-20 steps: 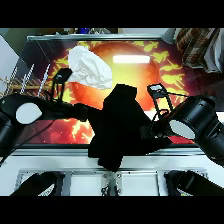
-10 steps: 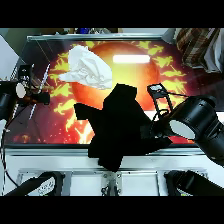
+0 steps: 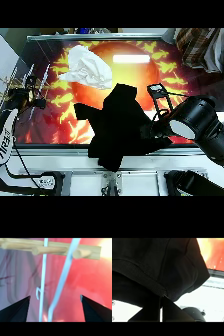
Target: Fold the clothes and pants, and hang the long-sleeved shirts on hangers.
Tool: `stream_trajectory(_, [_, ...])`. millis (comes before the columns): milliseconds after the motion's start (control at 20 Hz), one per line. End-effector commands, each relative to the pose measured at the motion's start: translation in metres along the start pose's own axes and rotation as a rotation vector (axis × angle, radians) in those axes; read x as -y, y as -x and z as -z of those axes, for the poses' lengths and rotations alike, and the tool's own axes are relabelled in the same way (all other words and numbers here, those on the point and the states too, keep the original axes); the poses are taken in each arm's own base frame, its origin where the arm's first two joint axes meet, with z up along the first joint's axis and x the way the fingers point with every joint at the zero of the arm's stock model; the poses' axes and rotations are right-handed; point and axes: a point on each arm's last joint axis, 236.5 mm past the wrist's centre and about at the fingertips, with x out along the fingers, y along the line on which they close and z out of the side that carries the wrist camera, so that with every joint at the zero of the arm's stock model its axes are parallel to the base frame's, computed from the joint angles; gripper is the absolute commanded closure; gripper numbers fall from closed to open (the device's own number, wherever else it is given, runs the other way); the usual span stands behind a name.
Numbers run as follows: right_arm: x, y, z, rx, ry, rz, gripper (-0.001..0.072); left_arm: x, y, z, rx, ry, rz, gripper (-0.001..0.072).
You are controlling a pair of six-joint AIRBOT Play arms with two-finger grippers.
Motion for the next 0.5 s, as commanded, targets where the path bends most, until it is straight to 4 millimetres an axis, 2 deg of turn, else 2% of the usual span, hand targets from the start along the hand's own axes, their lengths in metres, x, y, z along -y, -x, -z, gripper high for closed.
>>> stream_trajectory(0, [0.0,0.0,0.0,0.0,0.001,-0.001,0.0691,-0.005,-0.026,0.0,0.011,-0.031,-0.016,-0.0013])
stream_trajectory(150, [0.0,0.0,0.0,0.0,0.001,-0.001,0.0691,-0.012,-0.036,-0.001,0.032,-0.016,-0.016,-0.0013])
stream_trajectory(300, [0.0,0.0,0.0,0.0,0.001,0.0,0.0691,-0.013,-0.036,-0.012,0.08,-0.021,-0.016,-0.0013])
stream_trajectory(450, [0.0,0.0,0.0,0.0,0.001,-0.001,0.0691,-0.014,-0.036,-0.015,0.093,-0.03,-0.017,-0.0013])
